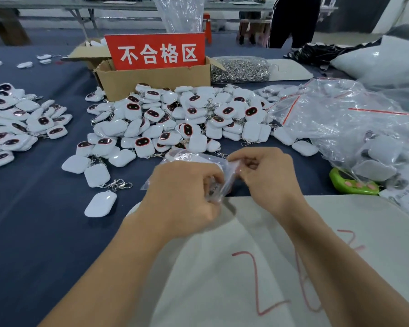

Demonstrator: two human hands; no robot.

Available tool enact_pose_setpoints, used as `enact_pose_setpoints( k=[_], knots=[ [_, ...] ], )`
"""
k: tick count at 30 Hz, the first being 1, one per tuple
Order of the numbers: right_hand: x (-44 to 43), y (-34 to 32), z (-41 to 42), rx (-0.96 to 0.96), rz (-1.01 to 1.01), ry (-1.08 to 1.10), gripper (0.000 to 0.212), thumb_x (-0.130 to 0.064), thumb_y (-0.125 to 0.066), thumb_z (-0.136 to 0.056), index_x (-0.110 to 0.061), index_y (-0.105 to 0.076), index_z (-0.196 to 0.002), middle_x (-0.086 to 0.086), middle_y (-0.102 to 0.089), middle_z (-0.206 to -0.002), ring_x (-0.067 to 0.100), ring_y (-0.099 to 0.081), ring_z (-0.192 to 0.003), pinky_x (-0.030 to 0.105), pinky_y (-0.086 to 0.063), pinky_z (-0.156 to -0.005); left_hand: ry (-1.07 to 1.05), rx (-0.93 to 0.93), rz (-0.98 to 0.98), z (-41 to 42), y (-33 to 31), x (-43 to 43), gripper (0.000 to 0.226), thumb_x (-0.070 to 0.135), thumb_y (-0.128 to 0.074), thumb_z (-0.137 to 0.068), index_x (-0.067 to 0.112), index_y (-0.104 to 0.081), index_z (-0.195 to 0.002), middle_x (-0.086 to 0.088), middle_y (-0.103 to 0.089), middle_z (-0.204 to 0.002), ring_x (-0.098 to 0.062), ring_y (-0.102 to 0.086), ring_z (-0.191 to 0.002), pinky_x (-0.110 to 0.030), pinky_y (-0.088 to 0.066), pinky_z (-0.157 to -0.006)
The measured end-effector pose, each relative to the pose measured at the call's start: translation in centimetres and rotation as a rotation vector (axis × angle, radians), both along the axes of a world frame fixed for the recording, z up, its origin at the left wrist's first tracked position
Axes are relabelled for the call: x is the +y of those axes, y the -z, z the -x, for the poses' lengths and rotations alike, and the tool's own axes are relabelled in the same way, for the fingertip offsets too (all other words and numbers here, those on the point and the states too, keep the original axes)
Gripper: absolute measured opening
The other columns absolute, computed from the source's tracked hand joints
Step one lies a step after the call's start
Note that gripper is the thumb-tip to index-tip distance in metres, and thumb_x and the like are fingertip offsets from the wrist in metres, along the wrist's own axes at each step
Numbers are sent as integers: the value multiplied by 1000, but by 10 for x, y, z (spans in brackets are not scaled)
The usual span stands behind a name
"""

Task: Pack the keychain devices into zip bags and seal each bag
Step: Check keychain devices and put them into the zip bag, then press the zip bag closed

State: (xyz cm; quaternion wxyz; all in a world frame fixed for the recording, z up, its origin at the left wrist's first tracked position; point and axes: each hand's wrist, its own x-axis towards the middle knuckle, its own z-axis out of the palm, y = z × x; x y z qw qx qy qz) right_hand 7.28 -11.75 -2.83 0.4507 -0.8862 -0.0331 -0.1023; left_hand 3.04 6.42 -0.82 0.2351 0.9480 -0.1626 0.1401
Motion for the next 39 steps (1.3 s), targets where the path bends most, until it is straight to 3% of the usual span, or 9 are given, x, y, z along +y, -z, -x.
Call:
enact_pose_setpoints(
  k=[7,11,14,19,21,25,28,32,39],
  knots=[
    [-10,1,-7,-21,-34,80,27,-14,-72,-90,-36,-77,-75,-13,-74,-70,13,-69,-67,36,-60,-73,40,60,-98,3,-7,-6,71,34,-64,-57,51,-50,-125,23,-59,-94,-4,-53,-86,-27,-44,-70],
    [-11,-2,-7,-39,-66,88,28,-15,-68,-90,-36,-76,-73,-15,-71,-64,5,-63,-57,28,-52,-63,7,-83,-96,5,-3,-16,48,29,-59,-60,40,-57,-107,15,-61,-79,-16,-59,-74,-31,-47,-59],
    [-12,-10,-4,-62,-148,98,35,-9,-64,-88,-36,-73,-66,-18,-71,-63,-2,-61,-54,21,-50,-65,-20,-280,81,3,6,-18,28,18,-65,-67,29,-70,-93,11,-64,-70,-22,-61,-67,-35,-53,-58],
    [-17,-29,3,-311,-476,93,24,-11,-72,-83,-28,-75,-66,-8,-67,-56,0,-55,-49,14,-43,-57,-113,-697,312,-4,5,-10,13,9,-75,-88,15,-82,-97,1,-77,-86,-18,-67,-77,-31,-53,-70],
    [-18,-35,8,-412,-558,53,25,-9,-73,-86,-26,-73,-67,-9,-62,-54,1,-51,-49,13,-40,-55,-118,-751,356,-4,1,-7,11,14,-74,-94,14,-82,-101,2,-76,-87,-15,-64,-80,-24,-50,-74],
    [-16,-43,13,-509,-573,-11,29,-3,-70,-89,-27,-70,-73,-16,-60,-57,1,-50,-56,15,-41,-58,-179,-555,631,-4,-9,-6,10,28,-73,-93,35,-78,-99,27,-69,-87,-5,-64,-87,-10,-44,-82],
    [-12,-41,13,-489,-583,-11,23,-2,-66,-91,-17,-67,-73,-10,-62,-64,4,-51,-63,18,-41,-63,-145,-263,927,-9,-15,-7,19,28,-75,-91,47,-78,-90,22,-75,-85,-1,-67,-85,-16,-50,-78],
    [-10,-39,12,-349,-668,-76,19,-3,-61,-96,-5,-64,-76,10,-67,-66,14,-51,-57,22,-41,-58,-88,-33,1242,-13,-16,-12,20,19,-74,-89,34,-84,-78,9,-79,-85,-3,-68,-79,-15,-52,-76],
    [-13,-42,13,-294,-736,-113,20,-9,-68,-93,-20,-72,-77,2,-66,-58,14,-53,-52,20,-43,-54,-63,27,1342,-13,-17,-10,10,8,-83,-80,18,-84,-82,2,-80,-81,-7,-69,-74,-16,-53,-71]
  ],
)
